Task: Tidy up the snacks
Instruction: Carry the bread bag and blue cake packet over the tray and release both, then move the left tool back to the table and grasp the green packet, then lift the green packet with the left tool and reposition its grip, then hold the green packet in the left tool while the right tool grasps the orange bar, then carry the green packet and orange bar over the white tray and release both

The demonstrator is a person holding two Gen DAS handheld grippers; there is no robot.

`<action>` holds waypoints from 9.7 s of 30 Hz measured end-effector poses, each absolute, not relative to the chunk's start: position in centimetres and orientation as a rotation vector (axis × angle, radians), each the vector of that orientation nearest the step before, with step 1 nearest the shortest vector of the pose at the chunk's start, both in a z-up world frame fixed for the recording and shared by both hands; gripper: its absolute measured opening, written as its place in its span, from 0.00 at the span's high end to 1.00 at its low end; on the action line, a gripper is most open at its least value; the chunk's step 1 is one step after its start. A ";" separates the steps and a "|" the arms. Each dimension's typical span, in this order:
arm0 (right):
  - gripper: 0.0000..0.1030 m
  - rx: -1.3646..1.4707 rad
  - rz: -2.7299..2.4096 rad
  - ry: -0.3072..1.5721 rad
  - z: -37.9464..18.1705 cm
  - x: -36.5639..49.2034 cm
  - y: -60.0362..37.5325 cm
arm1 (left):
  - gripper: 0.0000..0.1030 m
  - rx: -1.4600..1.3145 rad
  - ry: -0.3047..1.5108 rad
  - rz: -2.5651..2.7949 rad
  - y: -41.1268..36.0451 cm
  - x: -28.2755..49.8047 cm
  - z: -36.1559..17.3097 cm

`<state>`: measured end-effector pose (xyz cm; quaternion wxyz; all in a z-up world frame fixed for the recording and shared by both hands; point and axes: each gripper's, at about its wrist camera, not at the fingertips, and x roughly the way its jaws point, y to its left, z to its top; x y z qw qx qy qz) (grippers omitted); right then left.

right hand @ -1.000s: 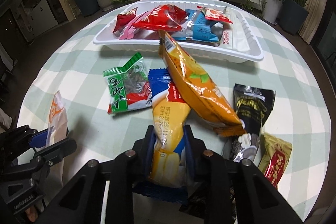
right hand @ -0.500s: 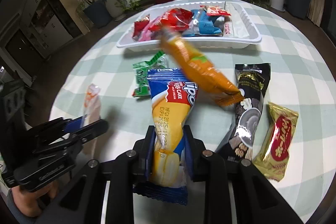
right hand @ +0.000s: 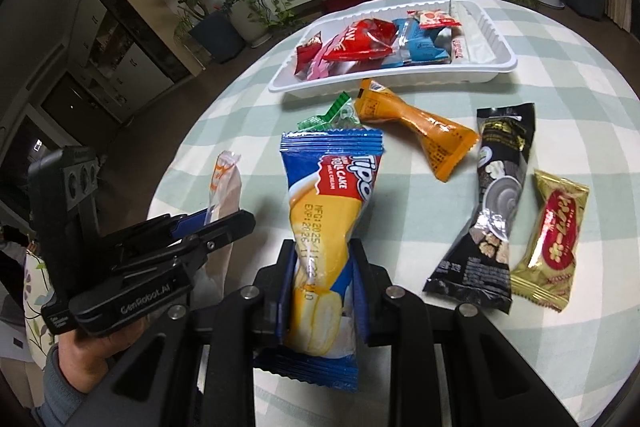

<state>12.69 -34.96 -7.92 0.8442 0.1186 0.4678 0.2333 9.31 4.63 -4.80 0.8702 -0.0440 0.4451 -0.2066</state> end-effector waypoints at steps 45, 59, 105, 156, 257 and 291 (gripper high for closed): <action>0.73 0.152 0.351 0.944 -5.6 36.2 -34.2 | 0.76 -0.086 0.944 -0.404 2.3 35.9 -2.4; 0.73 0.054 0.298 0.974 -7.9 36.9 -32.3 | 0.75 -0.077 0.955 -0.395 1.5 36.6 -4.7; 0.11 0.264 0.299 0.763 -6.6 11.2 -42.9 | 0.00 -0.044 0.970 -0.281 -0.7 18.1 -4.5; 0.27 0.161 0.321 0.752 -7.2 10.5 -40.8 | 0.90 0.043 1.010 -0.451 -1.8 18.3 -6.9; 0.85 0.205 0.534 0.890 -1.6 23.2 -37.5 | 0.88 -0.202 0.839 -0.557 5.4 18.0 1.7; 0.83 0.230 0.270 0.994 -7.0 38.1 -37.7 | 0.87 -0.061 0.994 -0.467 -0.1 35.6 -3.7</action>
